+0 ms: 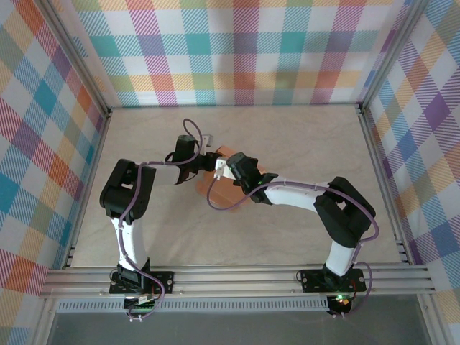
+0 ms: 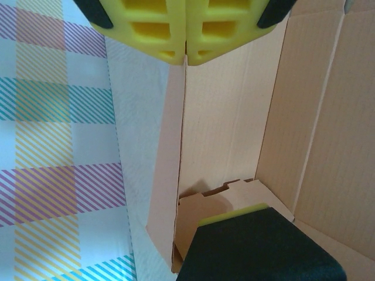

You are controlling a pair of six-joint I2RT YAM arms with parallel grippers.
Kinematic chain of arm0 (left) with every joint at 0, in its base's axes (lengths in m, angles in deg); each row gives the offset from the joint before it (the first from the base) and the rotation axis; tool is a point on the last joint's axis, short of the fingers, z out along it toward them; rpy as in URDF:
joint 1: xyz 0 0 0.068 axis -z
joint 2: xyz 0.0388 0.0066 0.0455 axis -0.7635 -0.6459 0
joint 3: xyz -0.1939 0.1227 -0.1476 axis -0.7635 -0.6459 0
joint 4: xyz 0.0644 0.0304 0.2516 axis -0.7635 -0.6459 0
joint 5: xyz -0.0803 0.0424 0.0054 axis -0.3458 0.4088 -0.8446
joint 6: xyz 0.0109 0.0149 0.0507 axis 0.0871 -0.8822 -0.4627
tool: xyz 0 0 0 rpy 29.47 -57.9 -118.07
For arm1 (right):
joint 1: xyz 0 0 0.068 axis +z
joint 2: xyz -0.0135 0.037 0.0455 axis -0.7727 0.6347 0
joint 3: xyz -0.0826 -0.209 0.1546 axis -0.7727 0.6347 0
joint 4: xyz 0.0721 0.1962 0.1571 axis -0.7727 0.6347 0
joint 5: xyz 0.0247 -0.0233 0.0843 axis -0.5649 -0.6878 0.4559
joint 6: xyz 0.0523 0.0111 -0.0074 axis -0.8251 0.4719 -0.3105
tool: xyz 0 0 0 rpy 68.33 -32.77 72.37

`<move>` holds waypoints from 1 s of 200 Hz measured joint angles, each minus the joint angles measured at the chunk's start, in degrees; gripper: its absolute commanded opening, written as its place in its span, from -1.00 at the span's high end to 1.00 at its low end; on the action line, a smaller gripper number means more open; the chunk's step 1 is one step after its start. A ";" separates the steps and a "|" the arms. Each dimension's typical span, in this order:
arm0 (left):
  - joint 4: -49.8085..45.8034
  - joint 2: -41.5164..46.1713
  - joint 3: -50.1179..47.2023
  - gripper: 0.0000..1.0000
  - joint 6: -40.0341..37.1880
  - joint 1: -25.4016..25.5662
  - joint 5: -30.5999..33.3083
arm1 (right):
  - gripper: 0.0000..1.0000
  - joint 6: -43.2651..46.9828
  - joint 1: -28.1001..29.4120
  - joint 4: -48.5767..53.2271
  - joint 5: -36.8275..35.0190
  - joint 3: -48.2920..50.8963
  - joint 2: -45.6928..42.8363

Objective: Fold the paper box

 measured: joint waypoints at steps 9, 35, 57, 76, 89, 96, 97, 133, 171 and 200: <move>0.02 0.00 0.00 0.56 0.04 0.15 0.39 | 1.00 -0.52 0.00 0.63 0.00 -0.28 0.00; 0.04 0.00 0.02 0.62 0.22 0.57 1.51 | 1.00 -2.05 0.00 2.14 -0.02 -1.07 0.00; 0.09 0.00 0.04 0.66 0.20 0.85 2.27 | 1.00 -3.21 0.00 3.02 -0.04 -1.55 0.02; 0.15 0.00 0.04 0.76 0.20 1.03 2.69 | 0.95 -3.65 0.00 3.50 -0.07 -1.79 0.02; 0.17 0.00 0.04 0.76 -0.07 1.14 2.89 | 0.92 -3.96 0.00 3.61 -0.07 -1.92 0.02; 0.17 0.00 0.04 0.76 -0.17 1.14 2.93 | 0.88 -4.17 0.00 3.65 -0.09 -2.01 0.02; 0.17 0.00 0.04 0.76 -0.20 1.14 2.93 | 0.87 -4.17 0.00 3.65 -0.09 -2.01 0.02; -0.15 0.00 0.11 0.76 -1.68 1.33 3.69 | 0.50 -4.72 0.68 4.04 1.01 -2.62 0.07; -1.53 0.00 0.81 0.76 -3.63 1.44 4.42 | 0.13 -6.49 1.29 5.70 2.27 -2.97 0.07; -1.95 0.02 0.87 0.75 -4.74 1.44 4.79 | -0.26 -9.62 1.29 8.15 5.27 -2.97 -1.14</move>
